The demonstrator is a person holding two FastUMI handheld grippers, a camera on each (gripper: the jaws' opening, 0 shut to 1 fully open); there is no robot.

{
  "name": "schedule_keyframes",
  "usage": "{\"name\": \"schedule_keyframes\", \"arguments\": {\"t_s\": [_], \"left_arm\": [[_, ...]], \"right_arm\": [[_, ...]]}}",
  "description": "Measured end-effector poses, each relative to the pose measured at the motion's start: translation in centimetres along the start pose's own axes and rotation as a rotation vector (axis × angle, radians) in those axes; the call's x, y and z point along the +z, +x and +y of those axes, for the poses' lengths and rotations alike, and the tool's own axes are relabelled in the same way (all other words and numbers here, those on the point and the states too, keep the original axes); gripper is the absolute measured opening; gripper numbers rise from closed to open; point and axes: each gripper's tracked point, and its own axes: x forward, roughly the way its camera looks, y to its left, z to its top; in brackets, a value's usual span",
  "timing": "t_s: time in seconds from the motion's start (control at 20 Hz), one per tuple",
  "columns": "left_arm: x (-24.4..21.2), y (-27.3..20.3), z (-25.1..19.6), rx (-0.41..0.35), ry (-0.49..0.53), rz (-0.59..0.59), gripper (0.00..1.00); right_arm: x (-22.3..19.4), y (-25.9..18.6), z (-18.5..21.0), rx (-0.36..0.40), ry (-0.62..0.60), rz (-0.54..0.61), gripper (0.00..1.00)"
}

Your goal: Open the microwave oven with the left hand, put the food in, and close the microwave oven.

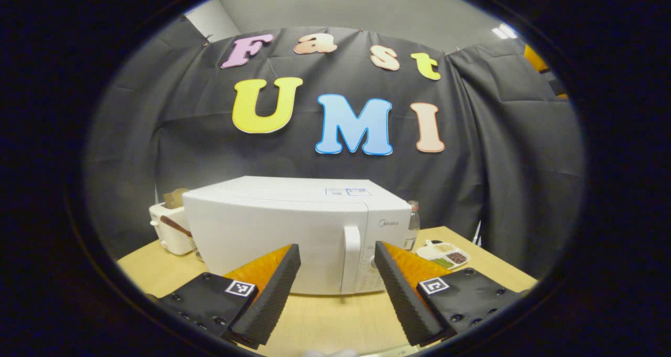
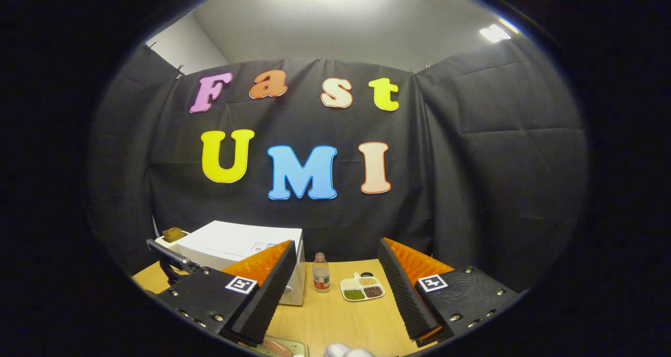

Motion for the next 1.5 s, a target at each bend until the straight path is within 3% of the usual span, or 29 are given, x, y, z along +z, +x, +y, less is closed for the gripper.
{"name": "schedule_keyframes", "arguments": {"t_s": [0.2,0.5,0.65,0.75,0.8,0.9,1.1,1.5], "left_arm": [[-3.7,5.2,-1.6,0.004,0.023,0.023,0.99],[-4.8,7.6,-1.8,0.014,0.027,-0.015,0.99],[-5.7,8.0,-2.4,-0.016,0.015,0.011,0.83],[-6.0,8.0,-2.0,-0.001,0.025,0.017,0.38],[-6.1,8.1,-2.0,0.004,0.040,0.008,0.43],[-5.9,8.1,-1.9,0.011,0.047,0.002,0.35],[-5.7,7.9,-1.9,0.002,0.037,0.002,0.29],[-6.2,6.9,-1.9,-0.030,-0.012,0.054,0.25]], "right_arm": [[-1.8,1.7,0.4,0.002,-0.049,0.013,0.96],[-3.2,3.4,-0.7,-0.020,-0.069,0.039,0.95],[-3.8,3.8,-0.9,-0.026,-0.076,0.053,0.96],[-4.2,4.0,-0.9,-0.024,-0.078,0.060,0.95],[-4.3,4.0,-0.8,-0.020,-0.077,0.064,0.96],[-4.7,4.2,-0.9,-0.019,-0.078,0.072,0.96],[-4.8,4.0,-0.9,-0.016,-0.078,0.076,0.96],[-5.1,2.7,-0.8,-0.002,-0.071,0.082,0.96]]}}
